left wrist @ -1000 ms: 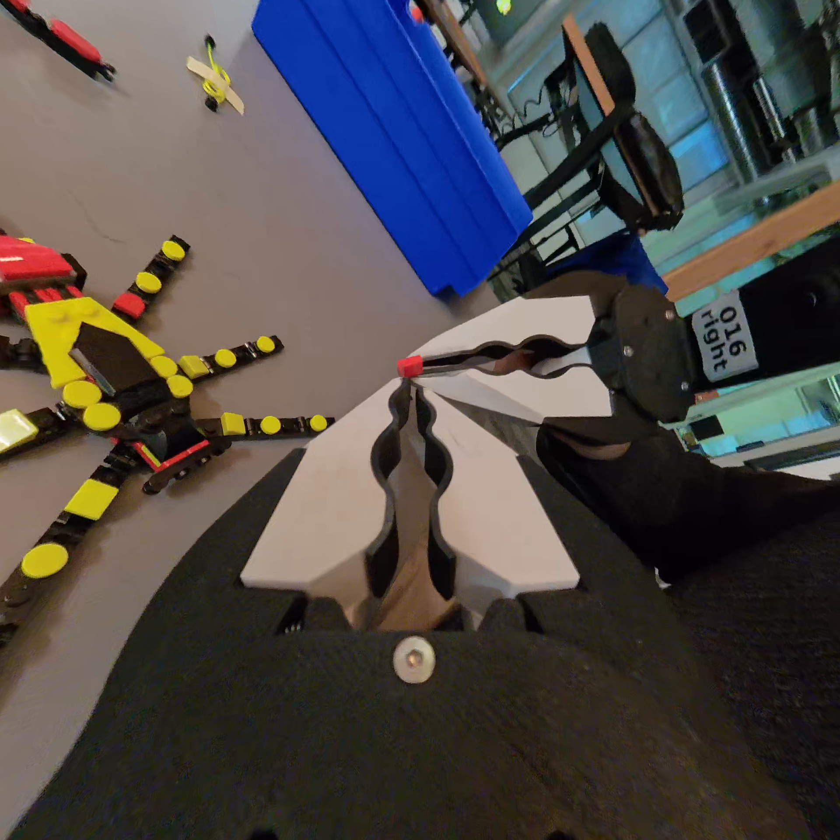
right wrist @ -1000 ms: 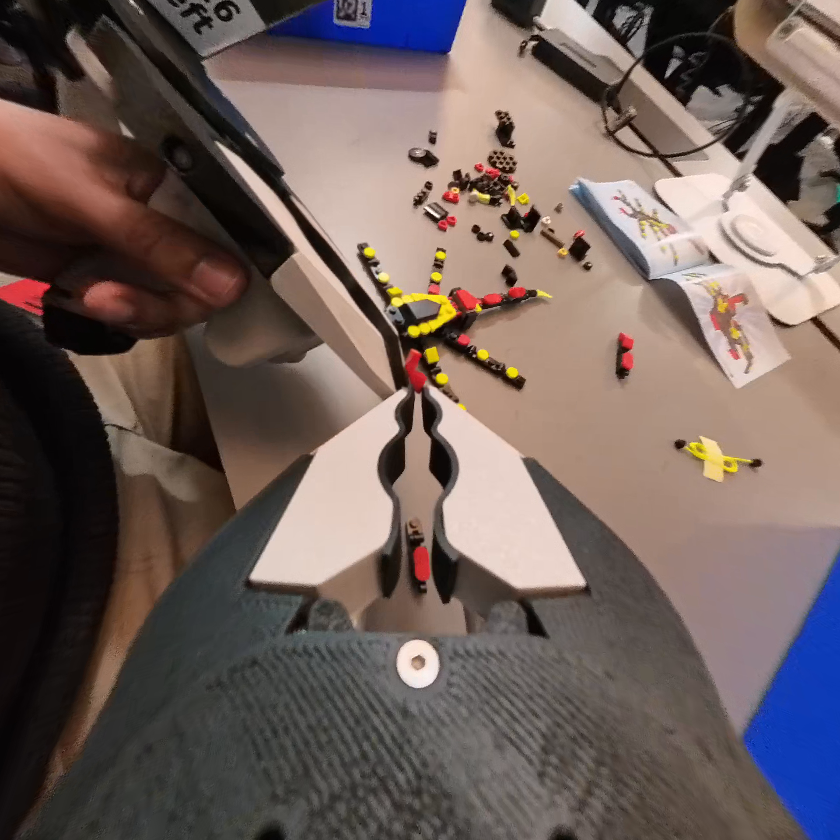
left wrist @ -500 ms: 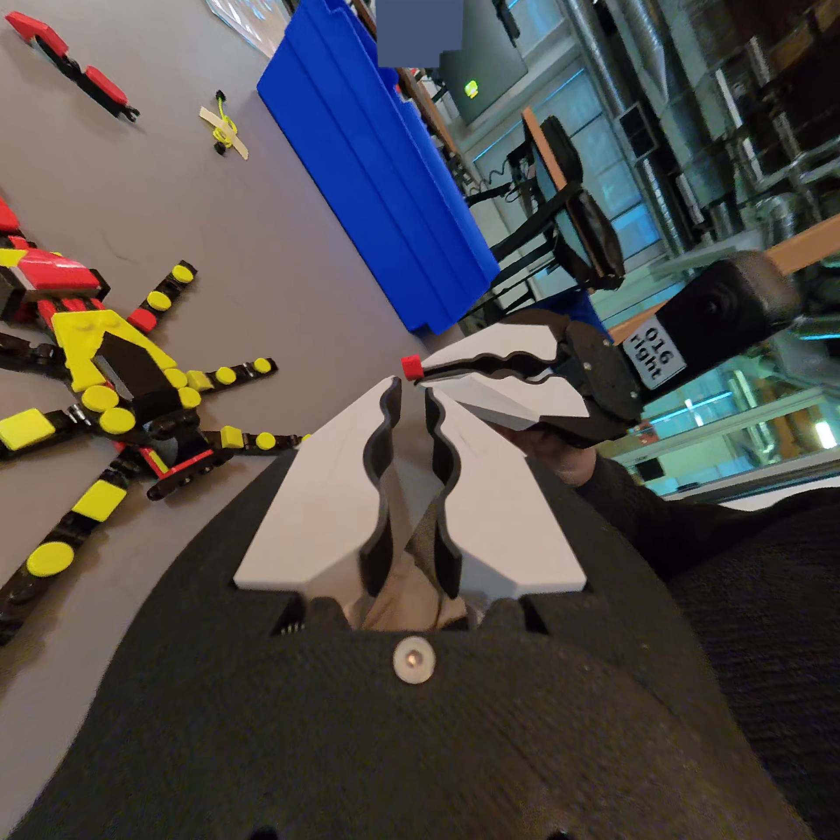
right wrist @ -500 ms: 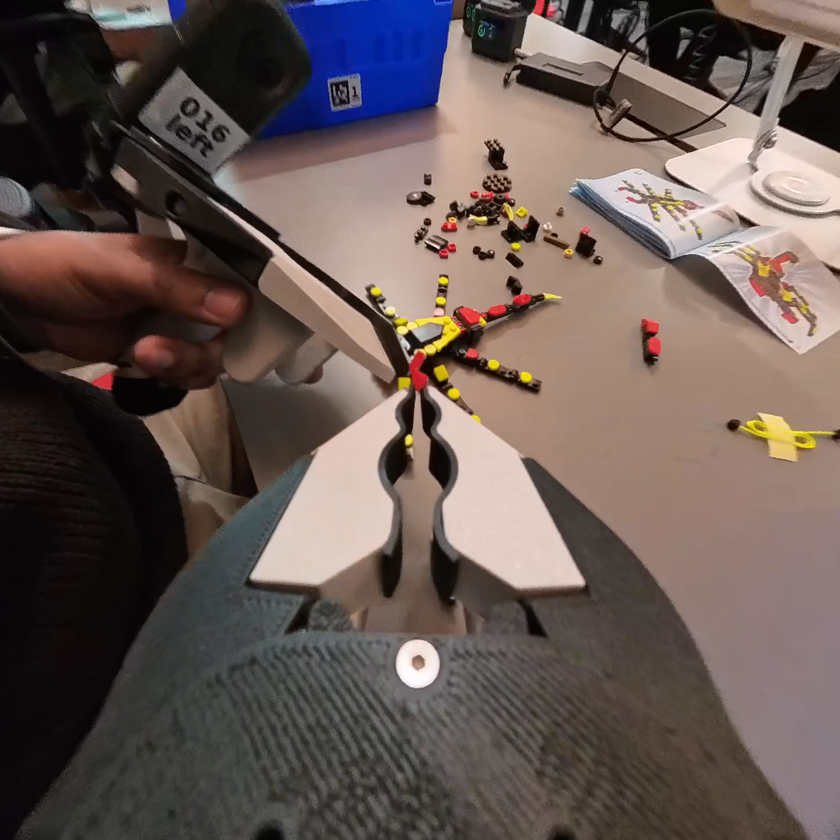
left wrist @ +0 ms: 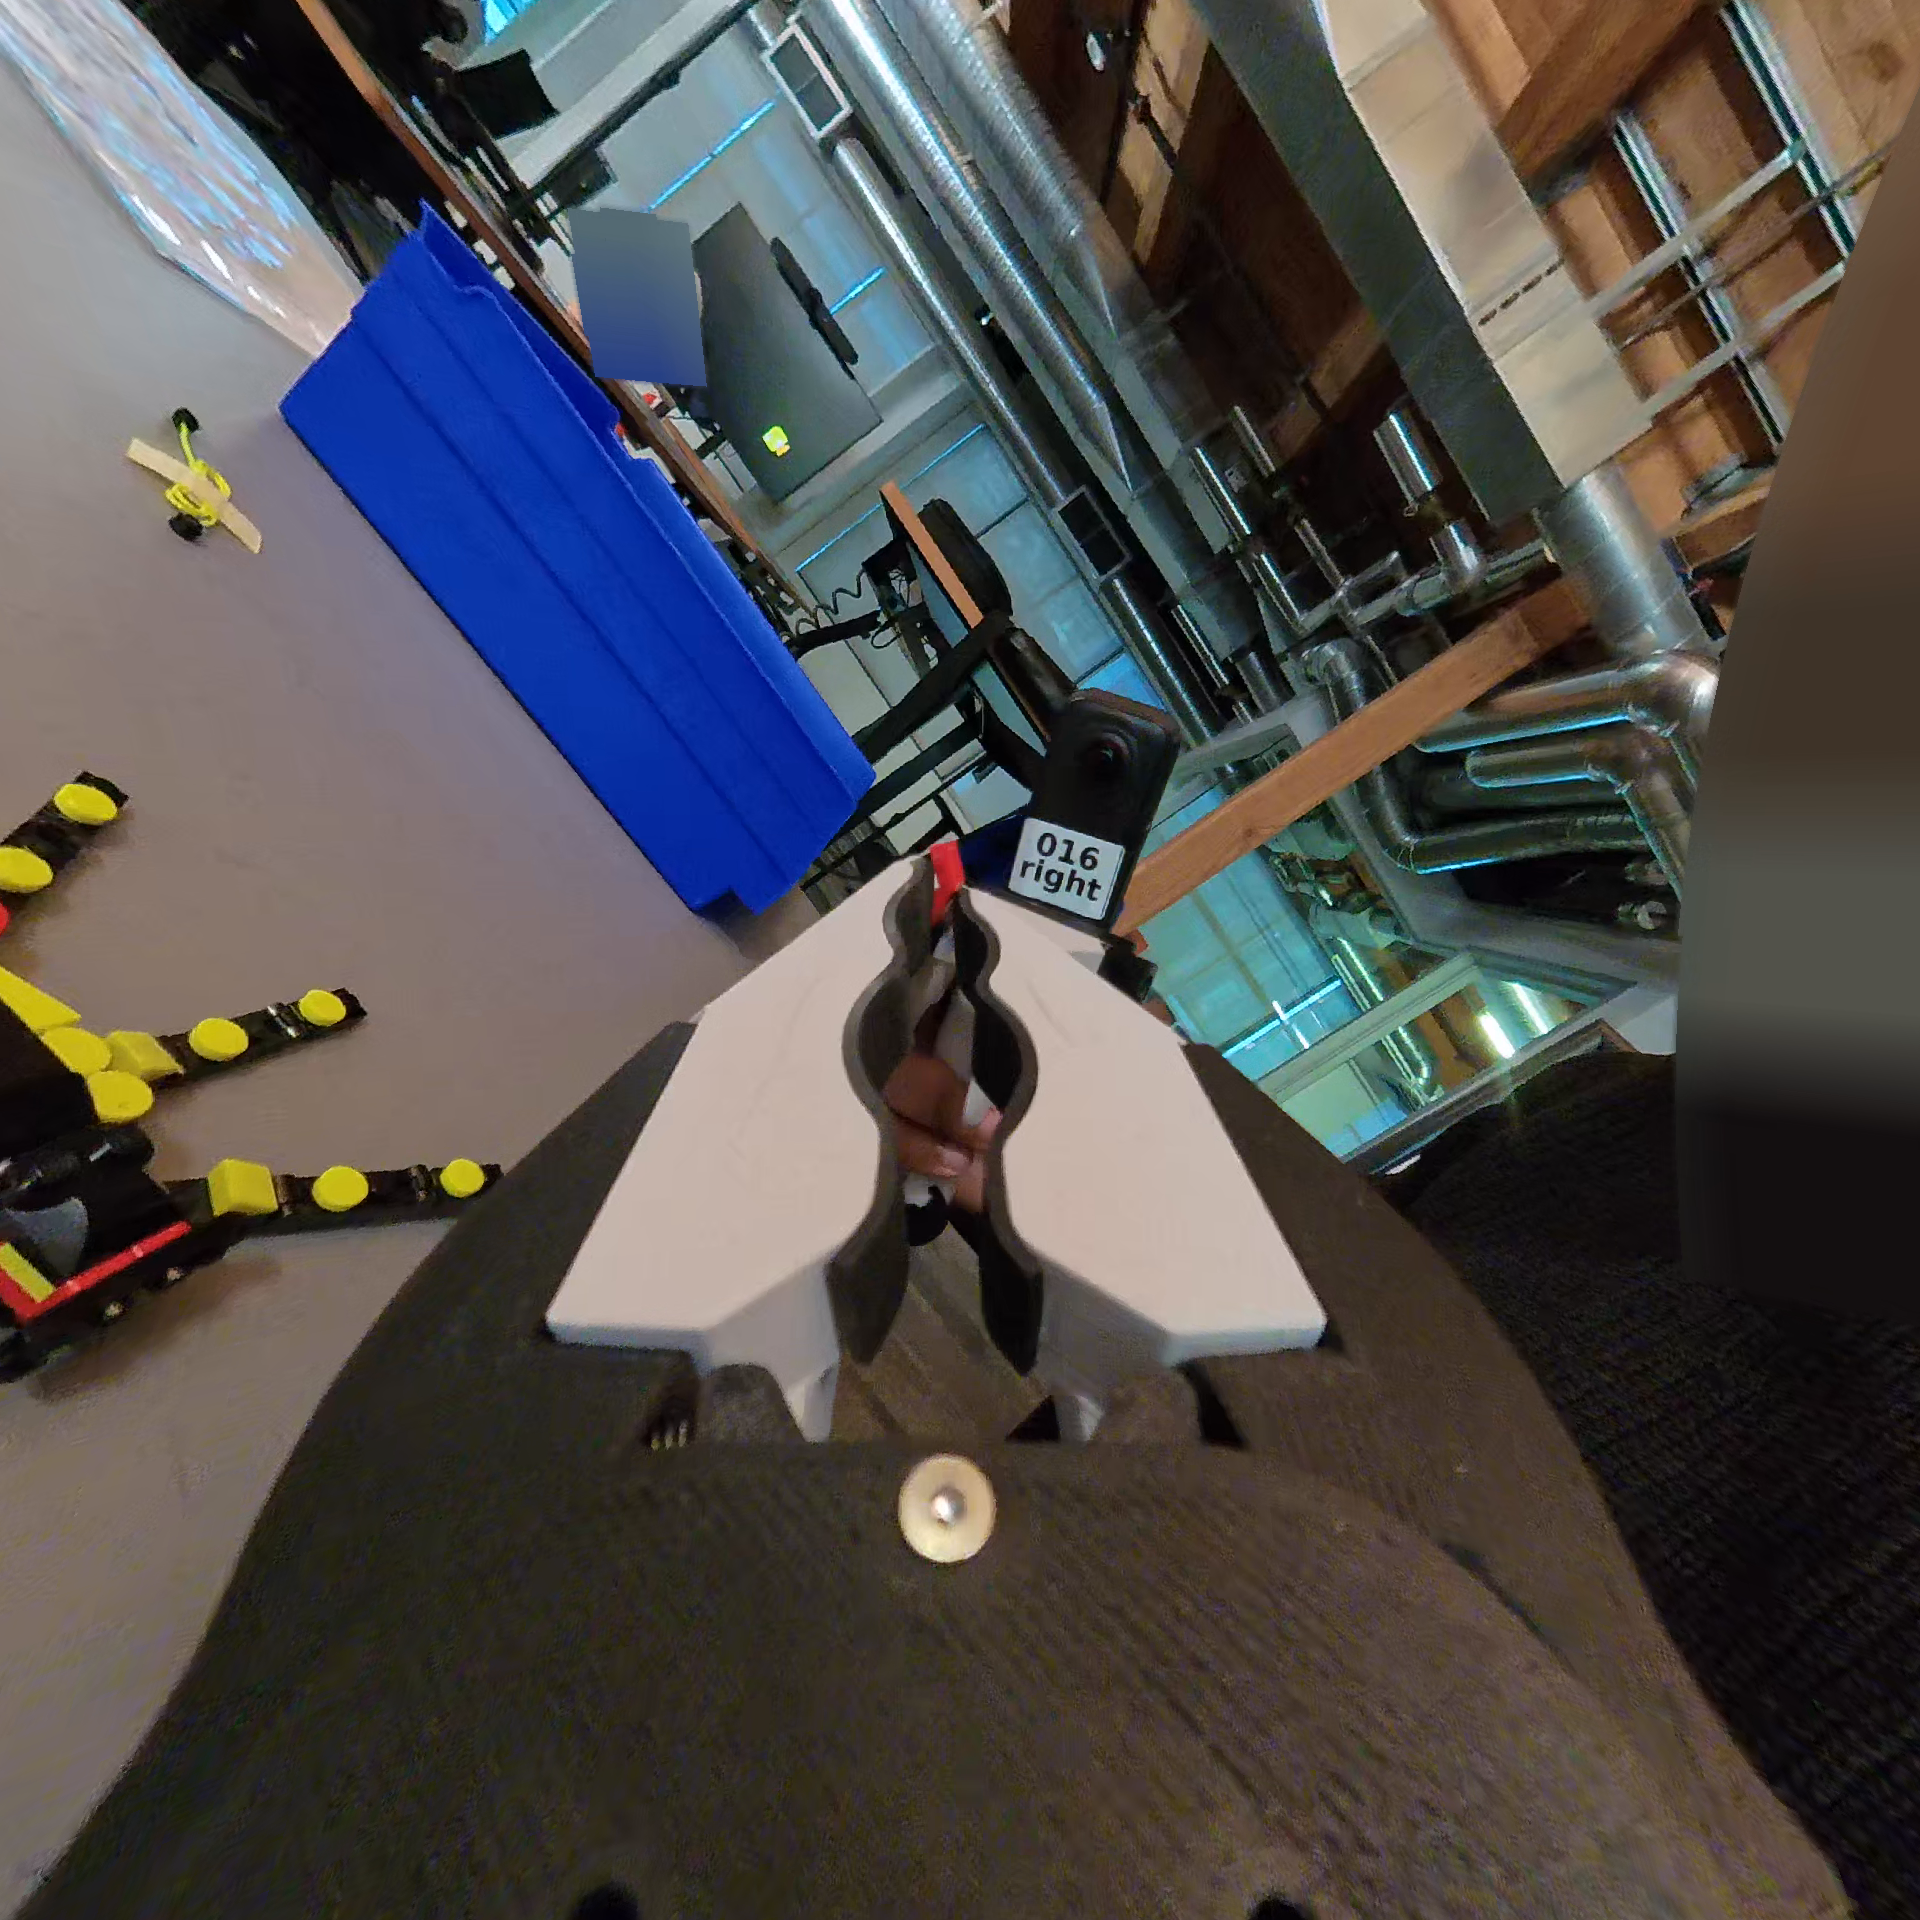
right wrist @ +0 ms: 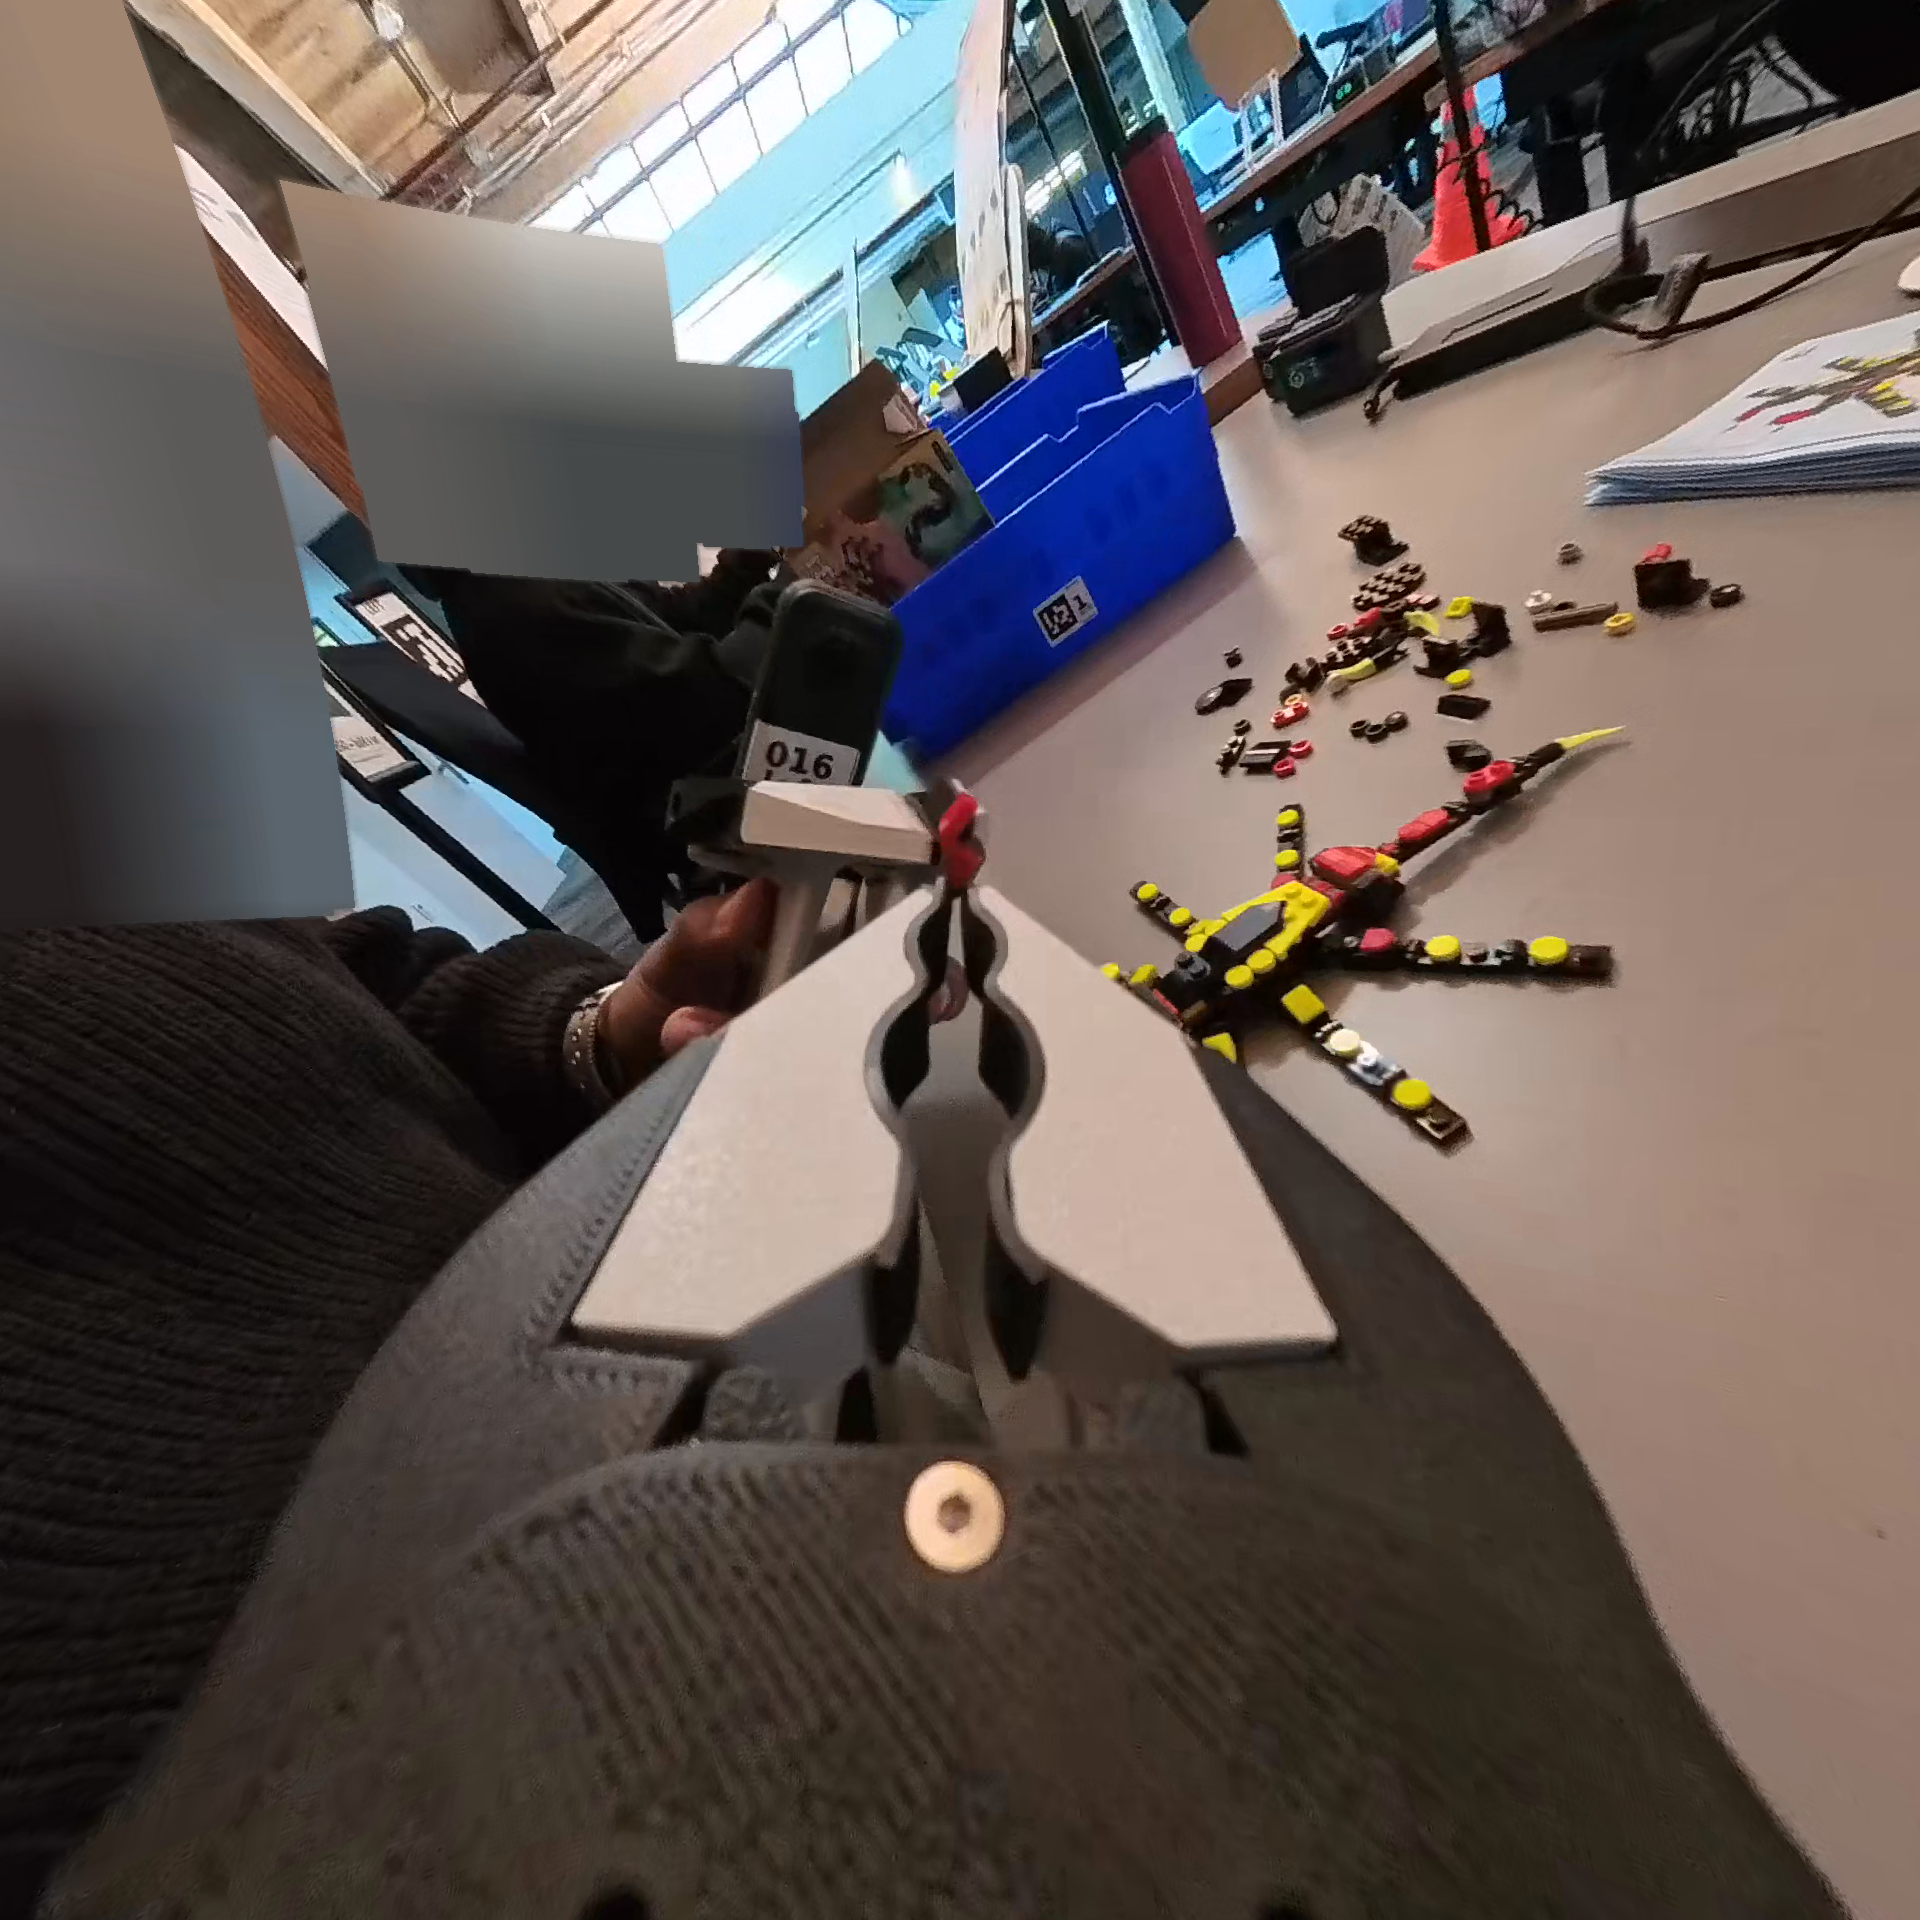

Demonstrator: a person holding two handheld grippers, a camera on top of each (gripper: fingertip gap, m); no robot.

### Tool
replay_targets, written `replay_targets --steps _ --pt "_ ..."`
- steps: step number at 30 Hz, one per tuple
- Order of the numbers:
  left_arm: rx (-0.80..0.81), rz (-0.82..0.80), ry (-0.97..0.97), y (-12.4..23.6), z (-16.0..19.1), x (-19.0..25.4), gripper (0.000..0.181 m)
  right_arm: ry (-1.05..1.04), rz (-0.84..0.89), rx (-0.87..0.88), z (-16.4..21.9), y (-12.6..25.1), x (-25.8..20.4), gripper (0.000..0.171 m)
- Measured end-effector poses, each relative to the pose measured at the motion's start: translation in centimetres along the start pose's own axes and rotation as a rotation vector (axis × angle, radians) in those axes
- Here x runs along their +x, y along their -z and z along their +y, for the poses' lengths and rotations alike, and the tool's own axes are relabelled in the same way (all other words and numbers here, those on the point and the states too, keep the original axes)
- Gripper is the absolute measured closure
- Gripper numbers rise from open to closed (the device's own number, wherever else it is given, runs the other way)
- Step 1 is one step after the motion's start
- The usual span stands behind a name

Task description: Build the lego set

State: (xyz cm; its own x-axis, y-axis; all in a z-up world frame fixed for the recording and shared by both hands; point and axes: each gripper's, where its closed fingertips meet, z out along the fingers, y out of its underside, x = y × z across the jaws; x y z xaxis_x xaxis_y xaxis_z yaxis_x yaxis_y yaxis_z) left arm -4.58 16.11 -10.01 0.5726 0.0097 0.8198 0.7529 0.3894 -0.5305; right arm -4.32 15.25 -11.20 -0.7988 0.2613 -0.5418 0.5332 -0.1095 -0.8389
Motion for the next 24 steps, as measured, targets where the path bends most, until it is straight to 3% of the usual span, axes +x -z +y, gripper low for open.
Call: replay_targets --steps 13,16,24 --pt "-0.061 0.014 0.029 0.1 0.8 -0.3 0.181 0.159 0.091 -0.154 2.0 -0.2 0.9 0.171" --pt "-0.079 -0.019 -0.002 0.3 0.7 -0.9 0.181 0.167 0.111 -0.129 1.2 0.8 1.6 0.164" --pt "-0.227 0.005 -0.08 0.2 2.4 -0.6 0.181 0.082 -0.068 -0.081 0.4 1.5 -0.2 0.163"
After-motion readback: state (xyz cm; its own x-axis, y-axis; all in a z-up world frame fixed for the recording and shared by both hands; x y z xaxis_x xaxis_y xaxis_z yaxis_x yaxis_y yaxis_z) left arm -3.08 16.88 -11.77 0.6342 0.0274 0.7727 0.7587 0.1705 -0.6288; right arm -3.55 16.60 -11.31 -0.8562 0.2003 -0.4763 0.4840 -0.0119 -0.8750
